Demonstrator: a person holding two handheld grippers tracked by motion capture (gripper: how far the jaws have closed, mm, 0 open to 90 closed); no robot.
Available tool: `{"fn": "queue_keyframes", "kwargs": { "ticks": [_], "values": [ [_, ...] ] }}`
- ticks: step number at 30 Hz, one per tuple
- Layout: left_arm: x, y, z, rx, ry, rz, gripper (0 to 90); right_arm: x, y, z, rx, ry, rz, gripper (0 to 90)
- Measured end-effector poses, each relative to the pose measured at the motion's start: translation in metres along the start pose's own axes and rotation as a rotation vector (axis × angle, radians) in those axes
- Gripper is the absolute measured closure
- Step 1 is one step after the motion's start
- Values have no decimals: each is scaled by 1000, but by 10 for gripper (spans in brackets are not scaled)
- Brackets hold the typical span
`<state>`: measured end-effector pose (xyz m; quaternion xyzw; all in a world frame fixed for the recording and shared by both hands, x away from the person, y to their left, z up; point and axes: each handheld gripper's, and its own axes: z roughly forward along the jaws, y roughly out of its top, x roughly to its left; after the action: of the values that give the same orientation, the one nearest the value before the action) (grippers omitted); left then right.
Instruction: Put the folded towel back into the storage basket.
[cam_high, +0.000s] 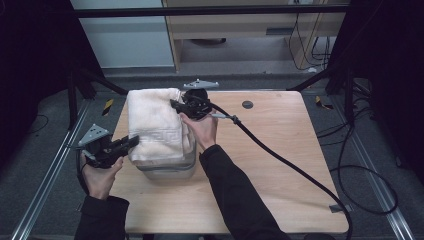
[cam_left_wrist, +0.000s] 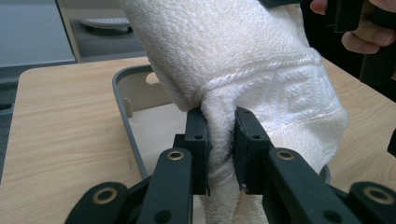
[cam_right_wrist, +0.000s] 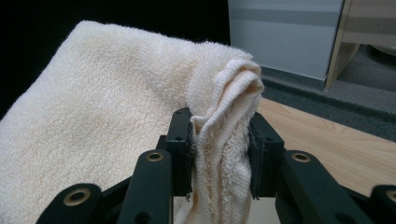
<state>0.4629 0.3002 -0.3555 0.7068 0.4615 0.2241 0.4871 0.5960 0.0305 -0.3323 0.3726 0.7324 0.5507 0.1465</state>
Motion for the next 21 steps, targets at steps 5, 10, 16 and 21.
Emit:
{"fn": "queue_keyframes", "kwargs": {
  "ticks": [5, 10, 16, 21],
  "values": [
    [5, -4, 6, 22, 4, -6, 769, -2, -5, 7, 16, -8, 0, 667],
    [7, -8, 12, 41, 8, -9, 770, -3, -11, 12, 31, -17, 4, 665],
    [8, -12, 19, 68, 14, -4, 770, -8, -20, 18, 51, -28, 10, 664],
    [8, -15, 26, 89, 14, -2, 770, -13, -28, 21, 64, -33, 22, 663]
  ]
}}
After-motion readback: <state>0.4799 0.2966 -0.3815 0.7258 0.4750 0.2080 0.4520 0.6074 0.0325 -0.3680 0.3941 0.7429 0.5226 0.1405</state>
